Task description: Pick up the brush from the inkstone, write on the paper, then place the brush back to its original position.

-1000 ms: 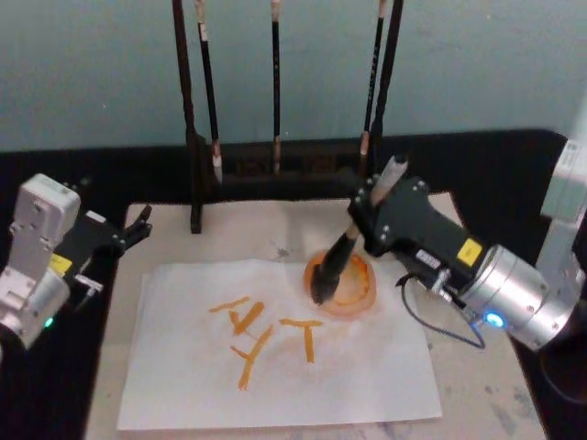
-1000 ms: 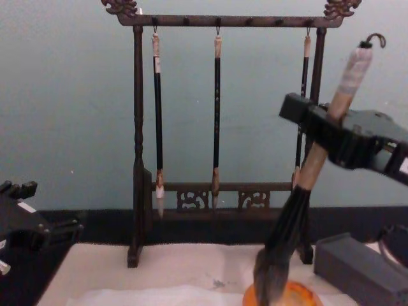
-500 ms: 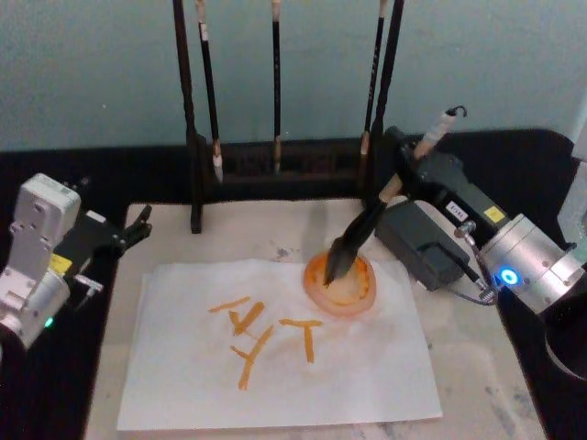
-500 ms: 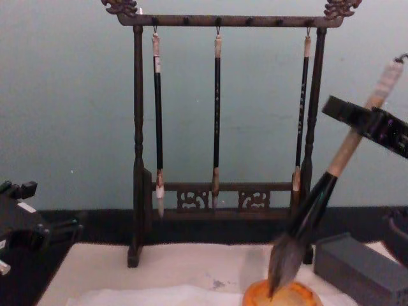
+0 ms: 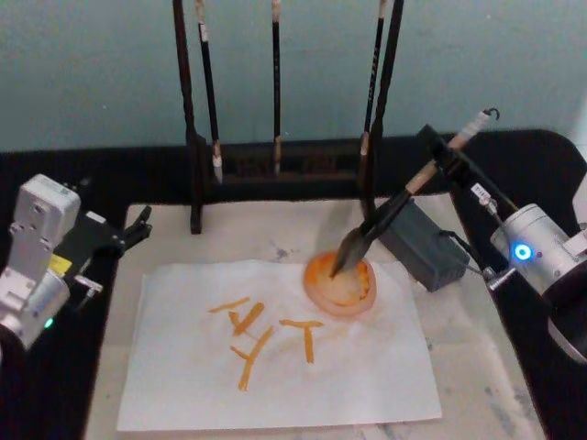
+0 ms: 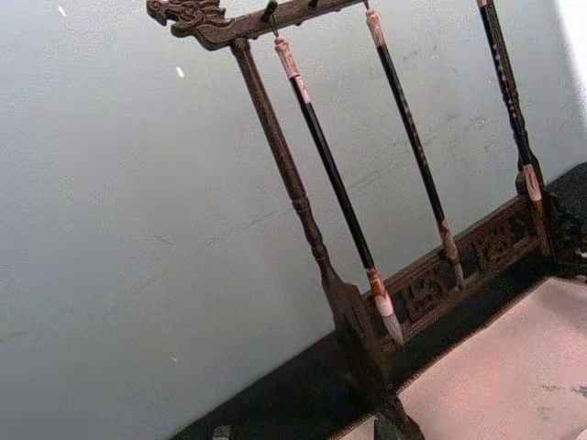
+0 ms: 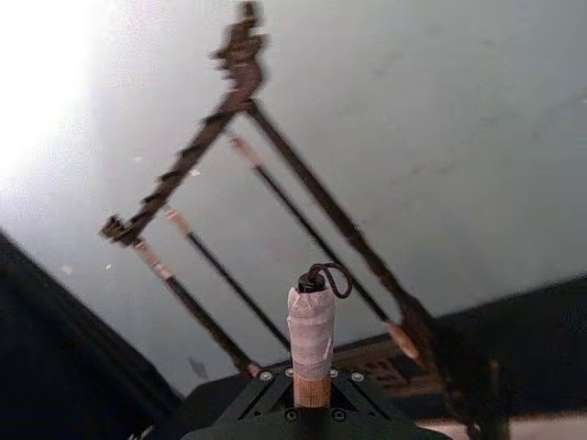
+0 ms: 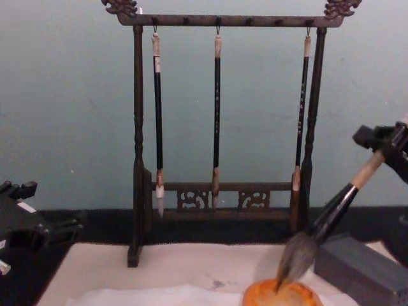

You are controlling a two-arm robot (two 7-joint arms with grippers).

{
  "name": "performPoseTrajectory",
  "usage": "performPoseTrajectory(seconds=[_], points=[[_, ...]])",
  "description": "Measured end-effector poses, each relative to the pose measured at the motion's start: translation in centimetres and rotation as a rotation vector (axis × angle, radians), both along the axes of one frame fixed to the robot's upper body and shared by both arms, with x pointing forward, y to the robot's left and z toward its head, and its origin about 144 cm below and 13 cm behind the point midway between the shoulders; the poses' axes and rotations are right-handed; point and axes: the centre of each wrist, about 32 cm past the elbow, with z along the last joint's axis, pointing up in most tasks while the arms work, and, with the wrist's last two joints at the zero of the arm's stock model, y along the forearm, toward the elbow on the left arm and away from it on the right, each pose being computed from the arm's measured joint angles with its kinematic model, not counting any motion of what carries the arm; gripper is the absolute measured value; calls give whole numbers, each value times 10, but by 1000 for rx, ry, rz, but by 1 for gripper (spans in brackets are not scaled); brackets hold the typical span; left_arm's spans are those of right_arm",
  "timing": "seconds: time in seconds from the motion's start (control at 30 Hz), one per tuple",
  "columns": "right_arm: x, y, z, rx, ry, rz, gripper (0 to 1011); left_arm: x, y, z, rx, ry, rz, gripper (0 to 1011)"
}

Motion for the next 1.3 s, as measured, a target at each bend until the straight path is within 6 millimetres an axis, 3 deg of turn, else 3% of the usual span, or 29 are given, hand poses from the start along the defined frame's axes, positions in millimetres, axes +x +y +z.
performPoseTrajectory(seconds=[0.53,1.3], points=[[10,-3,-14,150,206,-93,5,0,0,0,0,0,0,1010],[22,-5,-25,194,301,-124,5,0,0,0,0,0,0,1010]])
